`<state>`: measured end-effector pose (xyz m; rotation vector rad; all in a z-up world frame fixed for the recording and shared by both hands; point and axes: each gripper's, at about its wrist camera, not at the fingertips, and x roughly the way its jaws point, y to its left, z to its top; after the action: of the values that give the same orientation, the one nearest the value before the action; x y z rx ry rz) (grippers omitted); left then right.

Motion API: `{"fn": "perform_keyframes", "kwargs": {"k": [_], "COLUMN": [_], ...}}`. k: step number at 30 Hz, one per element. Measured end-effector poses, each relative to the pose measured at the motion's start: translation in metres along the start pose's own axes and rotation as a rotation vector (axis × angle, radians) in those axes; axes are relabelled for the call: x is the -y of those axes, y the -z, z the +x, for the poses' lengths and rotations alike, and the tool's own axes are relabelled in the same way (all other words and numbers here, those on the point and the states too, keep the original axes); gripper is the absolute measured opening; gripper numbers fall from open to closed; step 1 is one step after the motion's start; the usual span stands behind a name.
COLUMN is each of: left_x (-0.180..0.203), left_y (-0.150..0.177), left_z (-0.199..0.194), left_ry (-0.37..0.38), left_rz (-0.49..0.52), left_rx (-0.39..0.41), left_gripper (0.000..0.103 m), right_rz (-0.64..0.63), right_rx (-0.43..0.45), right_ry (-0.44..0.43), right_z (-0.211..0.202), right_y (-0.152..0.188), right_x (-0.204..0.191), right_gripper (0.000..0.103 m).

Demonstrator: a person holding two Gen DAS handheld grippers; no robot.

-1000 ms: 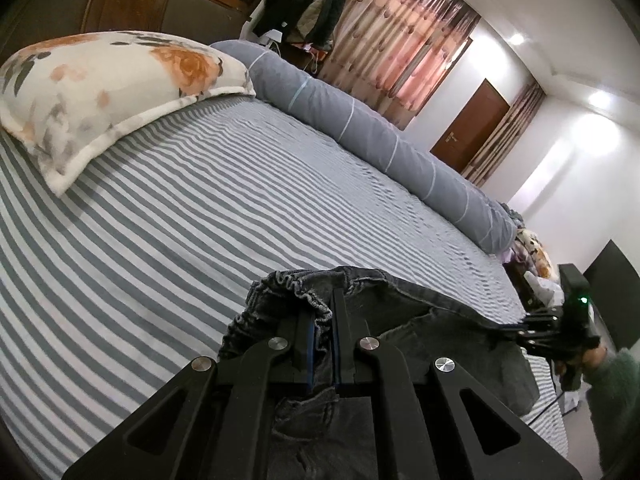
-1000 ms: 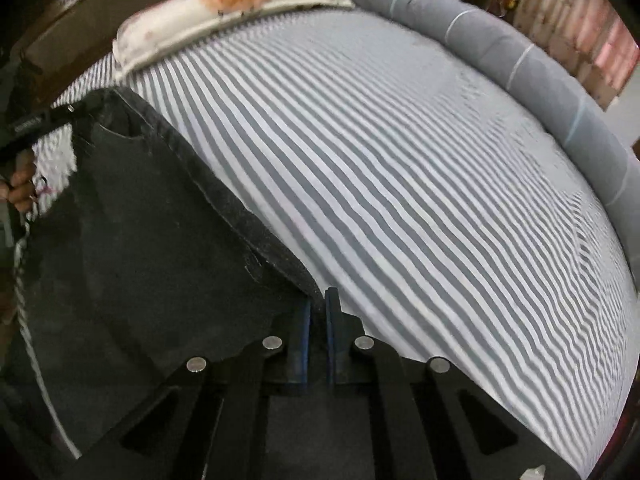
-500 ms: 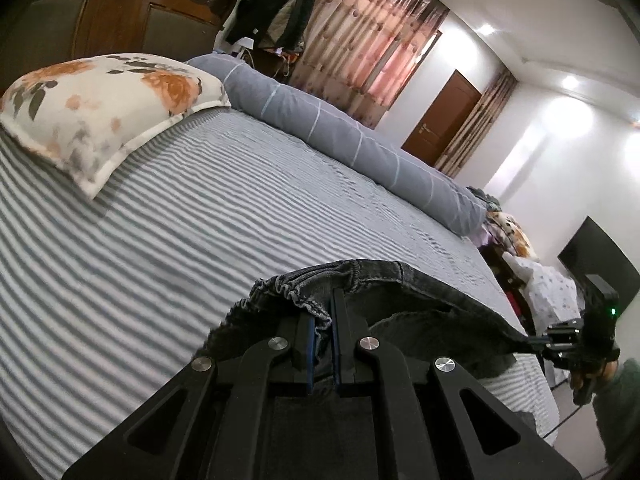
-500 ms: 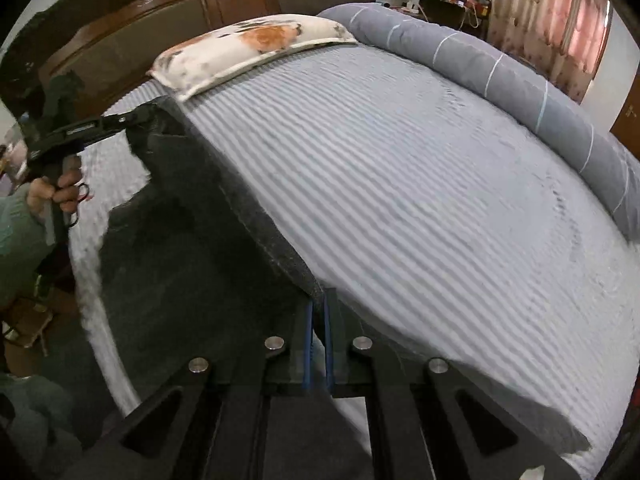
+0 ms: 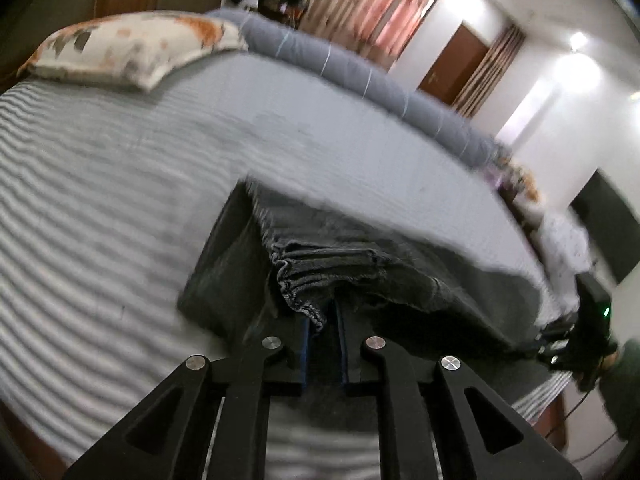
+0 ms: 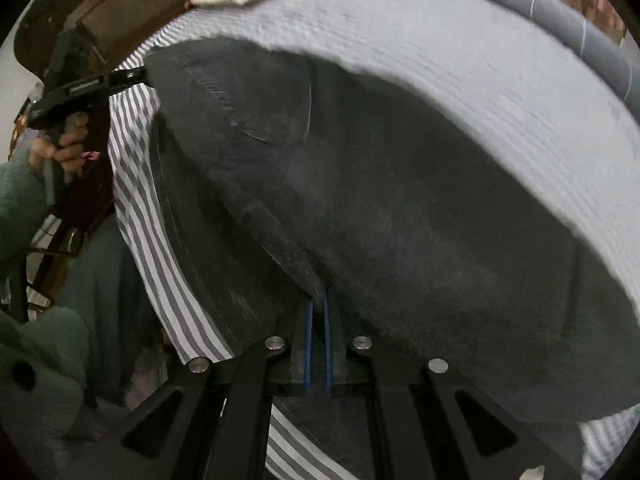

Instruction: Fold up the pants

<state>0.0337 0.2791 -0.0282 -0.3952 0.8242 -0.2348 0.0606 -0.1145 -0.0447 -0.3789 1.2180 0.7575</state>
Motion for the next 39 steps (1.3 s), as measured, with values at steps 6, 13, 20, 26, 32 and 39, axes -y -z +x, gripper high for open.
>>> {"fn": "perform_keyframes", "kwargs": {"k": [6,13,20,26,32,39], "left_x": [-0.004,-0.018,-0.026,-0.024,-0.044,-0.054], "left_y": [0.031,0.034,0.039,0.03,0.021,0.017], "left_z": [0.011,0.0,-0.026,-0.021,0.003,0.015], "left_ry": [-0.076,-0.027,0.118,0.3,0.309,0.244], "left_rz": [0.025,-0.101,-0.283,-0.45,-0.607,-0.657], "left_rx": [-0.08,-0.069,-0.047,-0.046,-0.061,-0.052], "left_gripper": [0.015,0.033,0.043,0.048,0.048,0.048], "right_rz": [0.04,0.116,0.247,0.549,0.745,0.991], "right_rx": [-0.003,0.043,0.141,0.224,0.251,0.296], "right_ry": [0.007,0.048,0.03,-0.123,-0.142,-0.213], "right_z": [0.023,0.022,-0.008,-0.016,-0.006,0.007], "right_y": [0.008,0.014,0.028,0.06,0.077,0.082], "right_x": [-0.001,-0.007,-0.015,-0.011,0.003,0.037], "right_gripper": [0.004,0.017,0.043,0.047,0.048,0.048]}}
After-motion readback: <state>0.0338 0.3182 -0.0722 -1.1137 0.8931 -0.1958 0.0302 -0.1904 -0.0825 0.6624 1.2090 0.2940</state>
